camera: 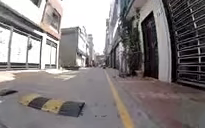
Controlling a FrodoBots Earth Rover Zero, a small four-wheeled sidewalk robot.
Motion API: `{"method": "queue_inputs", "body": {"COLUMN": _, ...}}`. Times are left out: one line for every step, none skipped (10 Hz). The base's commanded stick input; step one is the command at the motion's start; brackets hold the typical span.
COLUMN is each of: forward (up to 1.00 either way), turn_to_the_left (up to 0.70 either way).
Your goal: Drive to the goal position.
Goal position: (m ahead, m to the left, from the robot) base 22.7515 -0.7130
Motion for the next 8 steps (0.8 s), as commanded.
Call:
{"method": "queue_inputs", "body": {"forward": 1.0, "turn_to_the_left": -0.15}}
{"method": "queue_inputs", "body": {"forward": 1.0, "turn_to_the_left": 0.0}}
{"method": "queue_inputs", "body": {"forward": 1.0, "turn_to_the_left": 0.0}}
{"method": "queue_inputs", "body": {"forward": 1.0, "turn_to_the_left": 0.0}}
{"method": "queue_inputs", "body": {"forward": 1.0, "turn_to_the_left": 0.0}}
{"method": "queue_inputs", "body": {"forward": 1.0, "turn_to_the_left": 0.0}}
{"method": "queue_inputs", "body": {"forward": 1.0, "turn_to_the_left": 0.0}}
{"method": "queue_inputs", "body": {"forward": 1.0, "turn_to_the_left": 0.0}}
